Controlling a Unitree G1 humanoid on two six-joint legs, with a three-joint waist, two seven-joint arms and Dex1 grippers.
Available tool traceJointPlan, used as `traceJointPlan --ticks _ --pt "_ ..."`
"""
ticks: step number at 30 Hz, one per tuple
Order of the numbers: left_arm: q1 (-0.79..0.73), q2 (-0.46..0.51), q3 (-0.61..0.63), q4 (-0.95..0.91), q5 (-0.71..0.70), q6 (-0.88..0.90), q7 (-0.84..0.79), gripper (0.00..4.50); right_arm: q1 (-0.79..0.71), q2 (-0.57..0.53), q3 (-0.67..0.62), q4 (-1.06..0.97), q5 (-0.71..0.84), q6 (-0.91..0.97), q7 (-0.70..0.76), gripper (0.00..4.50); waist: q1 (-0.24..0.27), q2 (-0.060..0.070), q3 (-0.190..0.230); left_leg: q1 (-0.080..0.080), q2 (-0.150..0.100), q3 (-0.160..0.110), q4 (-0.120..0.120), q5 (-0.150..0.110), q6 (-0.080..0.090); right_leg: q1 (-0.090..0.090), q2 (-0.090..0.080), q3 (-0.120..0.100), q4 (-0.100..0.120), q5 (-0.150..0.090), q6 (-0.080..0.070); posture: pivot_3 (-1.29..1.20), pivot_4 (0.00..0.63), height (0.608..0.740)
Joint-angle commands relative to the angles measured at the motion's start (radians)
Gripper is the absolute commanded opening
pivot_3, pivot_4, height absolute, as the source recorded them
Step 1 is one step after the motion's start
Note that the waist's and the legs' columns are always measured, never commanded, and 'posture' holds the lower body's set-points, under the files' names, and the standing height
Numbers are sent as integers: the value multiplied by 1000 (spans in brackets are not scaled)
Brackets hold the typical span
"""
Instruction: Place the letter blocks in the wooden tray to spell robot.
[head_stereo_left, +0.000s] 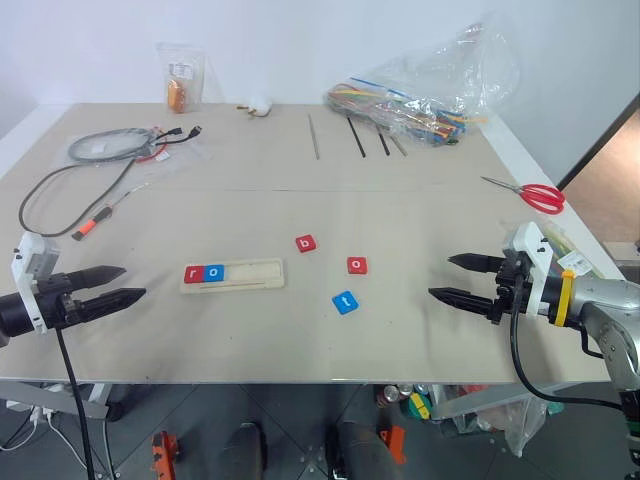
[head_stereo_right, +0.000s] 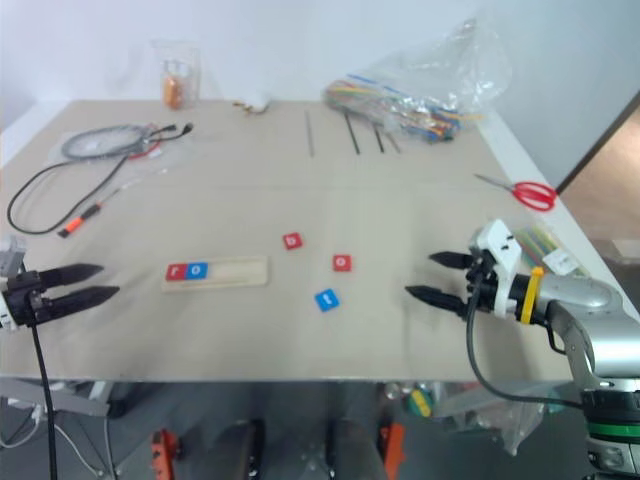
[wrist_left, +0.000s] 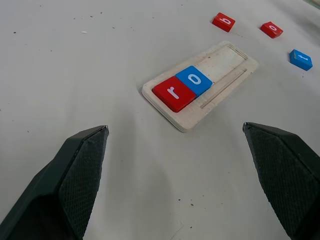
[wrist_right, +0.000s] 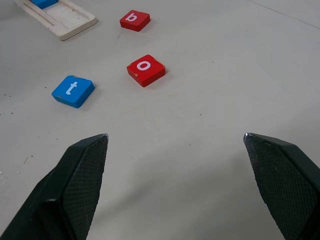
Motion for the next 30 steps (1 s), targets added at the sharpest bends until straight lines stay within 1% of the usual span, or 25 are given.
traceJointPlan --ticks 1,4,9,13,15,18,21,23,24,27,30 --pt "-57 26 -4 29 13 -15 -15 4470 8 -36 -44 -67 30 13 16 4500 0 0 0 0 0 0 0 0 0 0 0 0 0 0 0 0 150 740" --pt "-168 20 -49 100 9 8 -43 4470 23 -36 -36 -111 35 22 15 4500 6 0 0 0 0 -1 1 0 0 0 0 -1 0 0 0 0 150 740" --pt "-217 17 -84 151 39 -46 -111 4470 15 -32 -28 -113 31 30 6 4500 -1 0 0 0 0 2 2 0 0 1 0 1 0 1 1 0 150 740" --pt "-210 30 -146 165 94 -186 -234 4470 2 -29 -17 -105 23 30 3 4500 -2 0 0 0 0 6 2 -1 1 -1 0 4 0 1 2 0 150 740" --pt "-242 32 -192 200 132 -239 -284 4470 -12 -25 -3 -102 18 29 2 4500 -1 0 0 0 0 6 2 -1 1 -1 0 4 0 1 2 0 150 740" --pt "-341 21 -263 310 213 -375 -324 4470 -34 -16 23 -112 15 29 -1 4500 1 0 0 0 0 6 3 0 1 -1 1 4 0 2 0 0 150 740" --pt "-485 -7 -315 475 292 -493 -332 4470 -44 -5 40 -148 27 39 -12 4500 4 -1 0 -1 2 6 6 0 1 -1 2 5 0 2 -2 0 150 740" --pt "-551 -23 -345 562 332 -572 -336 4470 -41 2 43 -183 39 50 -17 4500 4 -1 0 -1 1 7 7 0 1 -1 3 6 0 3 0 0 150 740" --pt "-575 -30 -365 594 344 -602 -338 4470 -36 5 44 -206 47 58 -20 4500 4 -1 0 -2 1 8 7 0 1 -1 3 7 0 5 3 0 150 740" --pt "-632 -50 -432 669 353 -652 -338 4470 -24 14 40 -282 80 88 -35 4500 2 -1 0 -3 1 11 7 -1 1 -3 3 12 0 6 5 0 150 740" --pt "-676 -73 -493 729 367 -682 -338 4470 -25 22 33 -356 123 120 -54 4500 0 -1 0 -10 1 13 11 -2 3 -9 4 15 2 7 7 0 150 740"
